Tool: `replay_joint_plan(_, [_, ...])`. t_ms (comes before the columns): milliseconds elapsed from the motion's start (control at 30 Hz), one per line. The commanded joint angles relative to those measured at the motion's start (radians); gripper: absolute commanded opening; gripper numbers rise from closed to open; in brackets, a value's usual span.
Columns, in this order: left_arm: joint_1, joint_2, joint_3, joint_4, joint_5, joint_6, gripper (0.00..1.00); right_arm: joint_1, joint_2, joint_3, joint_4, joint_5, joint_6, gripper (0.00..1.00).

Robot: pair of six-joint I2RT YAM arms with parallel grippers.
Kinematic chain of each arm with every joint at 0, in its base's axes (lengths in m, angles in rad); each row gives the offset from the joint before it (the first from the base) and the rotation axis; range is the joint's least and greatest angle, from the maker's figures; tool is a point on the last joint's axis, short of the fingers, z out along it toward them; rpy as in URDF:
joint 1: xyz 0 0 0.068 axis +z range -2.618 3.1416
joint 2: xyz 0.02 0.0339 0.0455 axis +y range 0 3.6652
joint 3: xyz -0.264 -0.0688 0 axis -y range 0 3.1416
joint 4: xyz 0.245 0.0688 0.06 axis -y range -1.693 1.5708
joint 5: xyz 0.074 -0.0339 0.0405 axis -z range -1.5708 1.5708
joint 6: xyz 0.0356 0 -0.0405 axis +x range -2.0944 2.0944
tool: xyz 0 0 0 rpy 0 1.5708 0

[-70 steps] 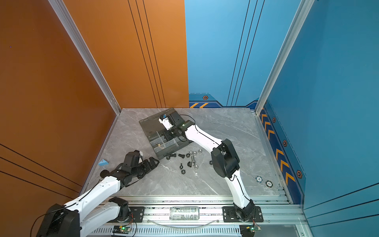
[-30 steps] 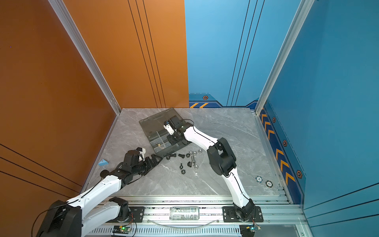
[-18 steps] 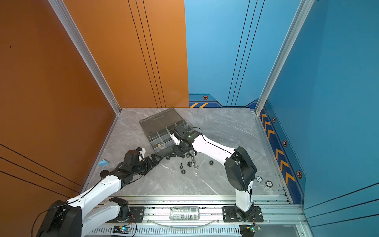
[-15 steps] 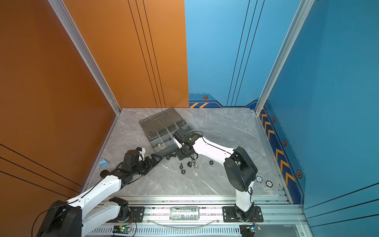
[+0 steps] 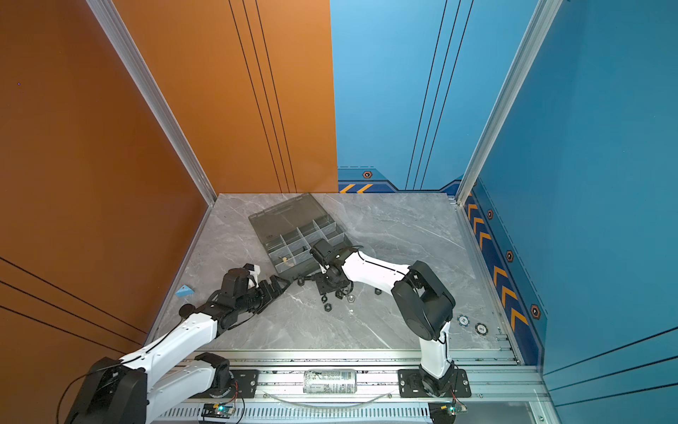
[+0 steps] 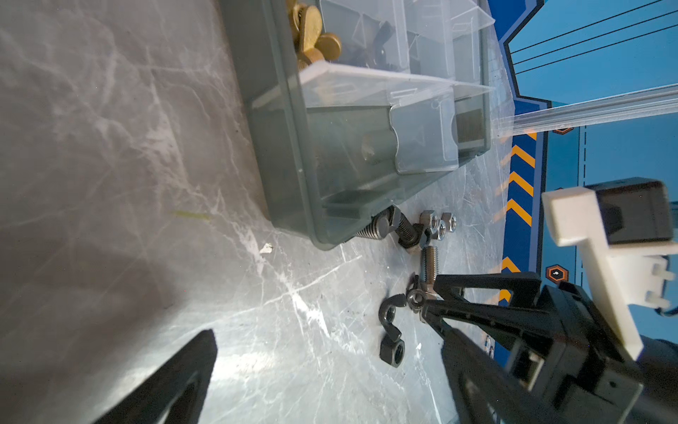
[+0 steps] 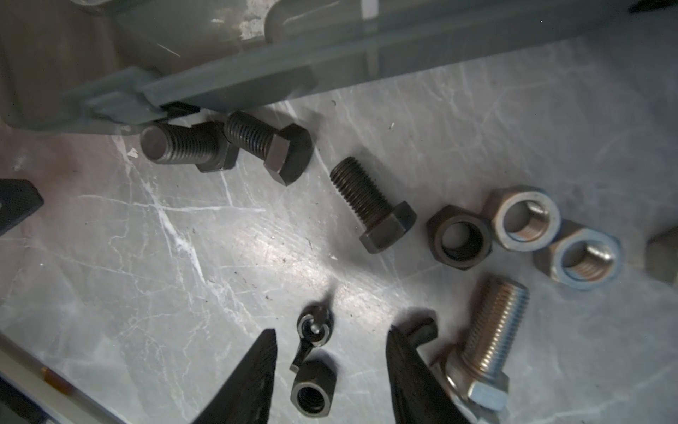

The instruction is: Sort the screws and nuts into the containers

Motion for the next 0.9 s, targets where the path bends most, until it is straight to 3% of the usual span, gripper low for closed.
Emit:
replay_joint_plan(0, [0.009,0.004,-0.013,0.003,0.021,0.0,0.98,0.009,0.017,-0.012,0.023,-0.026,0.045,0.52])
replay_joint_plan(667, [0.012,0.018,-0.015,0.003,0.017,-0.001,0.98,0.031,0.099,-0.002,0.034,-0.002,0.067,0.4])
replay_joint_plan(867, [0.014,0.022,-0.015,0.005,0.016,-0.001,0.98,0.033,0.109,0.004,0.031,0.001,0.063,0.28])
